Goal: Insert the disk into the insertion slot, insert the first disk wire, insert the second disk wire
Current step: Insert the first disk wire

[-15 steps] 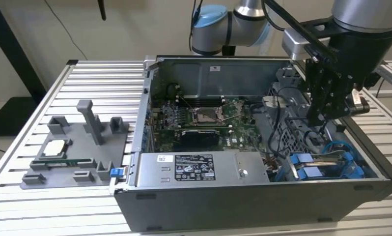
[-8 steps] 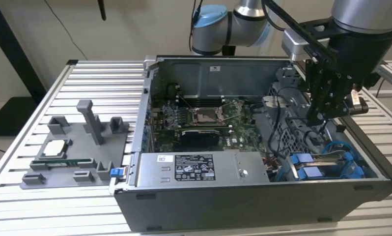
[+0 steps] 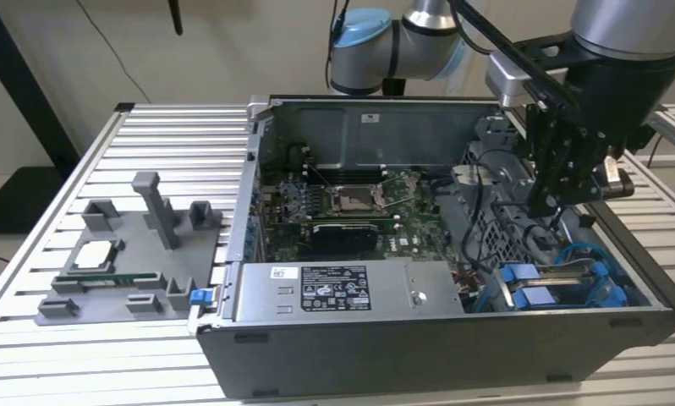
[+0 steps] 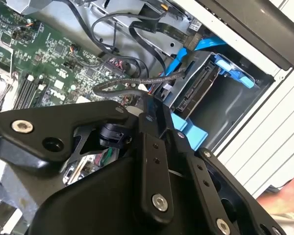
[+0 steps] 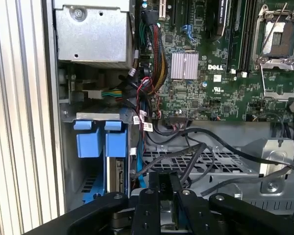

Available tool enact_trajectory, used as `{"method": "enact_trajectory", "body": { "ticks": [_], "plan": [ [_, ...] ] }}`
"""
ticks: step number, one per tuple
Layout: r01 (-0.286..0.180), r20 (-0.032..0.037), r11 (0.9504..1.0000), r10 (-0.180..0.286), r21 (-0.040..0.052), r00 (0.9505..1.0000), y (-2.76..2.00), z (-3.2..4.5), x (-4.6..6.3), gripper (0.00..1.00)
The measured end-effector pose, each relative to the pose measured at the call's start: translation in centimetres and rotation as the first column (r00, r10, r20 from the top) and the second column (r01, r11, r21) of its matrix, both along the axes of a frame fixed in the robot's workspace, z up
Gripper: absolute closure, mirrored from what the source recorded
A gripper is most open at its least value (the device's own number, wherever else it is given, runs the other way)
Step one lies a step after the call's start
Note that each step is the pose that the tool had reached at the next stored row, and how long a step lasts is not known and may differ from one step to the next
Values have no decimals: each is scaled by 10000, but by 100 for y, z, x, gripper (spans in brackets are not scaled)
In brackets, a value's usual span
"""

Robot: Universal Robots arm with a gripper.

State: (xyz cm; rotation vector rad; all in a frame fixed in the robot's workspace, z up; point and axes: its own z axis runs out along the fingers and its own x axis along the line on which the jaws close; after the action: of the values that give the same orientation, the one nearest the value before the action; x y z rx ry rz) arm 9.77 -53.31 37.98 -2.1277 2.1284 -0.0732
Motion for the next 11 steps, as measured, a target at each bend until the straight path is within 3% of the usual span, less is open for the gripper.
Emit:
{"method": "enact_trajectory", "body": {
  "ticks": [5,11],
  "plan": [
    [0,-95,10000,0,-1,10000,-19,-8,99,100],
    [0,-317,10000,-1,-7,9995,-63,-18,214,100]
  ]
}}
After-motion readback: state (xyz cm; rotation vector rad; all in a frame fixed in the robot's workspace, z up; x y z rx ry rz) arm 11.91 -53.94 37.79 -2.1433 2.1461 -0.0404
